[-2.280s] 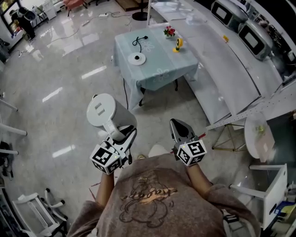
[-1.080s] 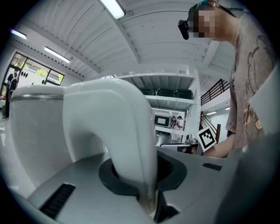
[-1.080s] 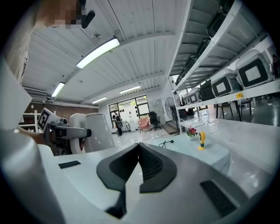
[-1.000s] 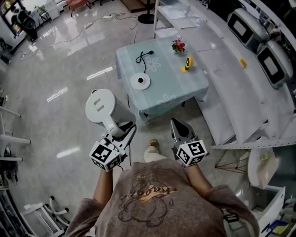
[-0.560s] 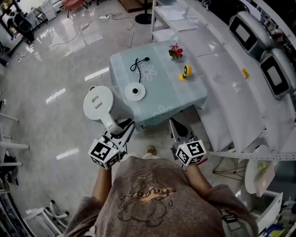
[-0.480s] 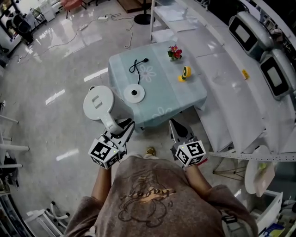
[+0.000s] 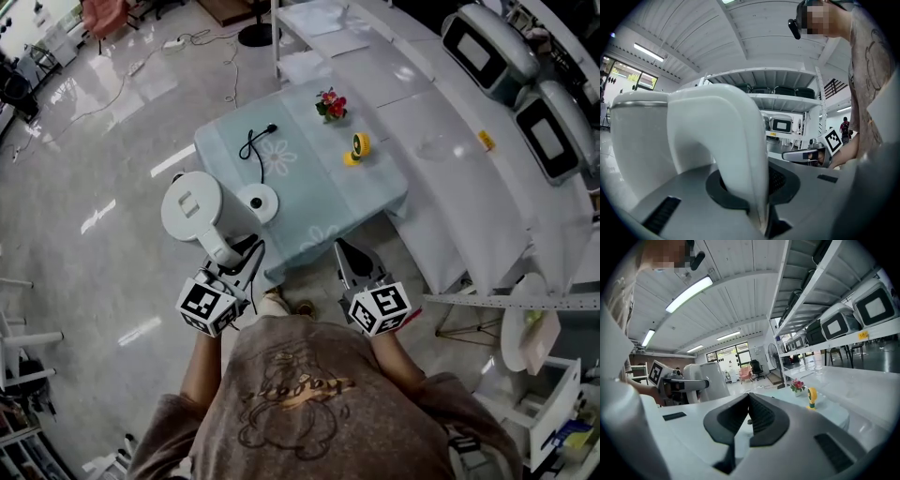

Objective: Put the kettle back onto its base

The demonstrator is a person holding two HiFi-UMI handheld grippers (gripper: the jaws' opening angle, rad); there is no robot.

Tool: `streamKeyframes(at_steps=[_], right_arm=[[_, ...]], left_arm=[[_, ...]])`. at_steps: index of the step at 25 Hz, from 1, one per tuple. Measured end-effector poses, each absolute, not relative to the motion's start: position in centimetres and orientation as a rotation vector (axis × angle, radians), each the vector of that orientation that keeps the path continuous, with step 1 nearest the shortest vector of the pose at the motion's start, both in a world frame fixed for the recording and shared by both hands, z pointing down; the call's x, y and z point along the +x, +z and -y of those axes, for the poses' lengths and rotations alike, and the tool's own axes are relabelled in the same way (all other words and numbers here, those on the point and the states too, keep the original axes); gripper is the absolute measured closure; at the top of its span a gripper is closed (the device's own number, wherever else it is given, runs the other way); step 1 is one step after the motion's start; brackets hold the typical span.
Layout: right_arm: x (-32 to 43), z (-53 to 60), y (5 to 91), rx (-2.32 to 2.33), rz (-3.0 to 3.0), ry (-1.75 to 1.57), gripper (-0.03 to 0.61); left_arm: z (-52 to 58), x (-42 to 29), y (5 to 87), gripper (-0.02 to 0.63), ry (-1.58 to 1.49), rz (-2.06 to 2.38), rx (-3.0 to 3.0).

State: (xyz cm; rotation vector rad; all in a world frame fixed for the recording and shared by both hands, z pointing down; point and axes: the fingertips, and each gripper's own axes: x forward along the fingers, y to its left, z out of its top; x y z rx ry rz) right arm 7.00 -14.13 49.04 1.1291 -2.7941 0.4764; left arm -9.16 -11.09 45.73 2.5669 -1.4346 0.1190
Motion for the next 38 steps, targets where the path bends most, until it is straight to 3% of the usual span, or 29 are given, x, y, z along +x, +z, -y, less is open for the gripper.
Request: streamKeyframes(at_steps=[38], right_arm=[[10.0, 20.1, 52.0, 1.436, 2.467, 0.53, 0.581]], left_arm=[[25.3, -8.7, 59.8, 0.538, 0.292, 1.175, 2.652]])
